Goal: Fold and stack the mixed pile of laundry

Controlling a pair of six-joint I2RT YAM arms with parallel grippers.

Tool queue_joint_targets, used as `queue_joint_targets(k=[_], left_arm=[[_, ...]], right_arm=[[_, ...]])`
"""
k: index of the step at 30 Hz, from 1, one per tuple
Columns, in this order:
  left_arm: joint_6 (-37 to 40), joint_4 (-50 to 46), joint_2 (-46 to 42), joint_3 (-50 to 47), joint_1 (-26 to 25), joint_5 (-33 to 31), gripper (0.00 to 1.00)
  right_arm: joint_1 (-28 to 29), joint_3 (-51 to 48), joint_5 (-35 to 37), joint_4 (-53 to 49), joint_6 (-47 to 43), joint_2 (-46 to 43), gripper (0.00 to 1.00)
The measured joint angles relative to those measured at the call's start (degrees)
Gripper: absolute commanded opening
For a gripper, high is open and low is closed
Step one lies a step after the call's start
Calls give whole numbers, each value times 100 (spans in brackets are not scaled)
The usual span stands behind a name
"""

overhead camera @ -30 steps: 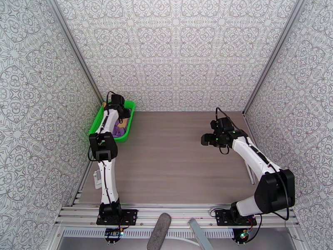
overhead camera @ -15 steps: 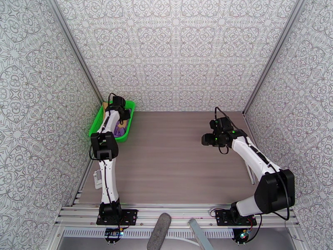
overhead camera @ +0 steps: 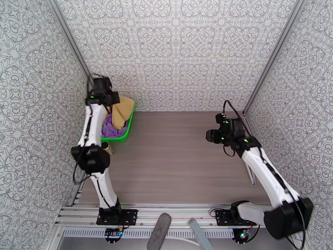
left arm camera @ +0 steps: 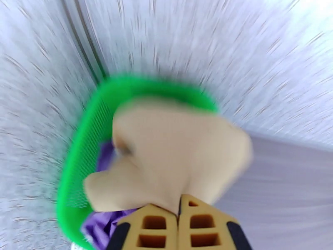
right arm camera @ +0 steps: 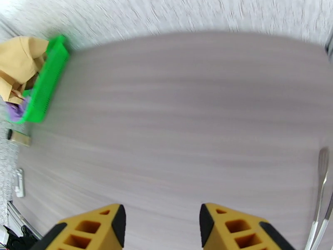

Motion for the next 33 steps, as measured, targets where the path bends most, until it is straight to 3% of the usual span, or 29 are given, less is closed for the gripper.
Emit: queue_joint_targets(k=[2, 5, 7, 12, 16, 24, 33], left_arm=[[20, -205, -315, 317, -140, 131, 0], [122, -614, -538, 852, -573, 240, 0], [173, -874, -658, 1021, -1064, 286, 0], [181, -1392, -896, 763, -2326, 455, 0], [92, -1390, -1268, -315, -3021, 496, 0], [-369, -761, -1707, -2426, -3595, 551, 0], [-986, 35, -2529, -4881, -3921, 675, 0]], right_arm=[[0, -63, -81, 66, -17, -295, 49], [0, -122, -251, 140, -33, -577, 27], [0, -278, -398, 236, -15, -767, 28], [0, -911, -551, 367, 87, -1237, 36], [0, -1036, -599, 358, 87, -1307, 45], [0, -1158, -1167, 444, 129, -1235, 55], [260, -1729, -1816, 1169, 627, -289, 72]])
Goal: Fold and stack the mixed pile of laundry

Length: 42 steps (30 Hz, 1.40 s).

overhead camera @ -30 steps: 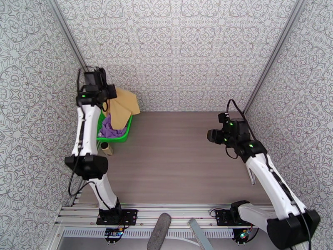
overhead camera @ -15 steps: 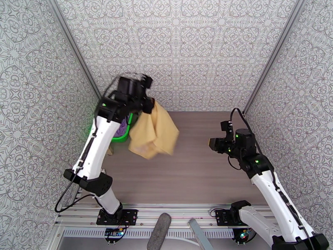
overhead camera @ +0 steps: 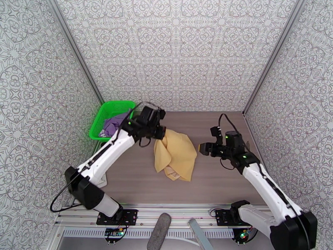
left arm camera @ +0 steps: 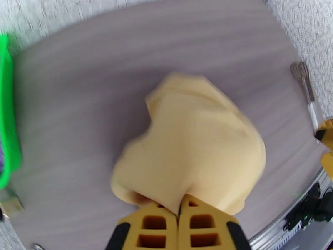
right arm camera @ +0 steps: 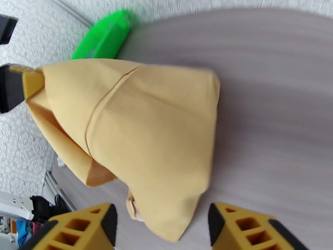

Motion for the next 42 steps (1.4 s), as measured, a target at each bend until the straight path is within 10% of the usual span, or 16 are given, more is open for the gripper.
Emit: queue_joint_targets(k=[3, 5, 10, 15, 23, 28, 32, 33, 35, 38, 42], left_arm=[[-280, 90, -444, -905, -315, 57, 9], [-492, 227, -632, -1532, -560, 179, 51], [-946, 260, -654, -2352, -1351, 431, 99], [-1093, -155, -560, -1755, -1488, 70, 100], [-1141, -192, -17, -824, 374, -92, 99], [-1147, 15, 791, -826, 671, 282, 99], [-1244, 442, 1235, -1102, 662, 625, 98], [-1296, 577, 1279, -1215, 671, 710, 84], [-1399, 850, 1344, -1397, 704, 883, 5], [-1478, 1287, 1401, -1469, 778, 1078, 0], [-1484, 1731, 1421, -1353, 892, 1198, 0]], right_arm=[[179, 15, -15, 160, 57, 439, 74], [328, 98, -7, 195, 61, 826, 75], [560, 483, 101, 175, 39, 1641, 75], [588, 1292, 479, -221, -254, 2415, 75], [590, 3169, 1040, -1045, -1084, 3919, 74], [590, 3910, 955, -1281, -1408, 4942, 74], [590, 4214, 627, -1421, -1504, 5608, 51], [590, 4260, 522, -1425, -1523, 5722, 43], [590, 4299, 273, -1434, -1506, 5910, 20], [590, 4304, 20, -1429, -1375, 5930, 0], [590, 4354, -68, -1451, -1287, 5722, 0]])
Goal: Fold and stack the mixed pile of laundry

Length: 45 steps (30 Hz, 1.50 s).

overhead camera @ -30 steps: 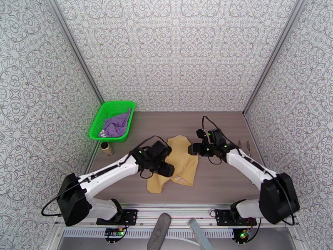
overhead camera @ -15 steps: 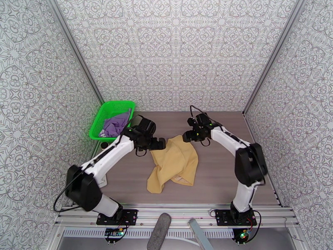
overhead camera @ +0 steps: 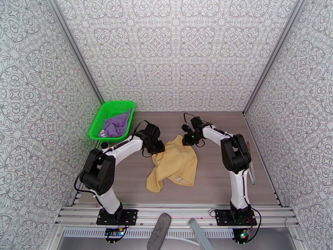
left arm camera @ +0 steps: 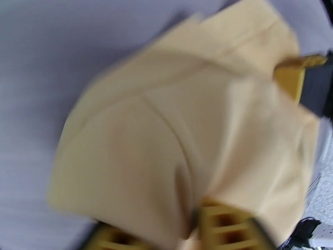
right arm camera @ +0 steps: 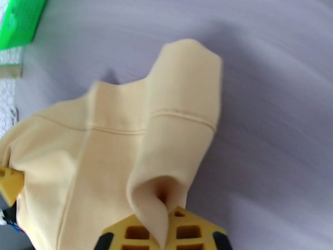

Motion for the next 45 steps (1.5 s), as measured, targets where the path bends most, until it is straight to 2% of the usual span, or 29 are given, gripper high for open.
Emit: queue_joint_targets(k=[4, 11, 15, 18, 19, 20, 25, 27, 30, 34, 39, 45], left_arm=[[149, -68, 7, 809, 76, -83, 0], [763, -286, -105, 2800, 173, -490, 0], [1047, -365, -382, 2883, 197, -564, 0], [1137, -293, -599, 2260, 153, -516, 0], [1139, -243, -649, 1950, 129, -487, 5], [1141, -179, -671, 1589, 96, -463, 21], [942, 304, -629, -372, -168, -522, 79], [813, 387, -636, -1060, -361, -664, 89], [619, 328, -791, -1572, -802, -964, 98], [511, 13, -1438, -1401, -1051, -1257, 99], [509, -157, -1639, -426, -581, -1342, 100], [538, -103, -874, -31, -59, -1104, 100]], right_arm=[[0, 144, 57, -52, 120, -632, 0], [0, 214, 501, 472, 570, -2507, 0], [0, -723, 697, 1338, 992, -3552, 0], [11, -1880, 809, 2013, 1375, -3987, 0], [22, -2387, 822, 2249, 1521, -4052, 0], [46, -2874, 839, 2435, 1674, -4052, 9], [210, -4868, 870, 2852, 2179, -3877, 45], [275, -5436, 876, 2841, 2328, -3915, 56], [317, -5729, 1027, 2455, 2361, -4334, 69], [323, -5418, 1443, 1849, 2197, -5241, 77], [321, -4559, 1685, 1554, 1893, -5235, 76], [262, -3904, 1711, 1386, 1471, -4299, 72]])
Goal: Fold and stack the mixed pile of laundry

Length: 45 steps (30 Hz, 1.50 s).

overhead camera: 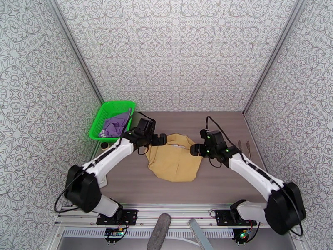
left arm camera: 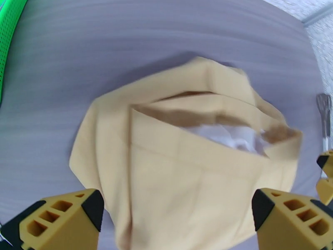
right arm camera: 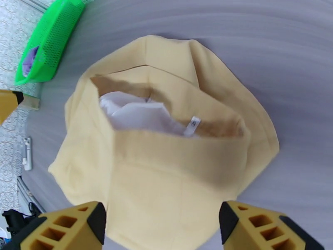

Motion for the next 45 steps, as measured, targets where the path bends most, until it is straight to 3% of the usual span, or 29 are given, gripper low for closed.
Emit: queue_joint_targets(k=[8, 10, 12, 13, 16, 17, 19, 23, 27, 34, 45], left_arm=[[225, 354, 981, -131, 55, 643, 99], [260, 575, 1036, -201, 79, 835, 94], [264, 841, 1117, -269, 107, 1016, 76], [278, 973, 1169, -299, 120, 1121, 55], [251, 1368, 1335, -409, 133, 1392, 8], [247, 1491, 1351, -463, 133, 1469, 0], [225, 1670, 1333, -553, 131, 1572, 0], [155, 1851, 988, -752, 122, 1550, 0], [146, 1805, 42, -772, 140, 1429, 0], [284, 1397, -1467, -31, 247, 1248, 0], [686, 280, -1893, 1482, 743, 1202, 0]], right_arm=[[-240, 249, -2, -393, -522, 772, 69], [-258, 245, -28, -382, -553, 807, 67], [-258, 243, -90, -350, -584, 852, 62], [-260, 243, -125, -317, -588, 885, 56], [-264, 243, -247, -212, -629, 1021, 27], [-269, 243, -295, -177, -654, 1075, 15], [-282, 251, -372, -146, -708, 1147, 0], [-326, 407, -522, -219, -785, 1132, 0], [-345, 811, -686, -411, -903, 833, 0], [-358, 1655, -1307, -468, -1047, 42, 0], [-365, 2669, -2092, -431, -1045, -442, 0]])
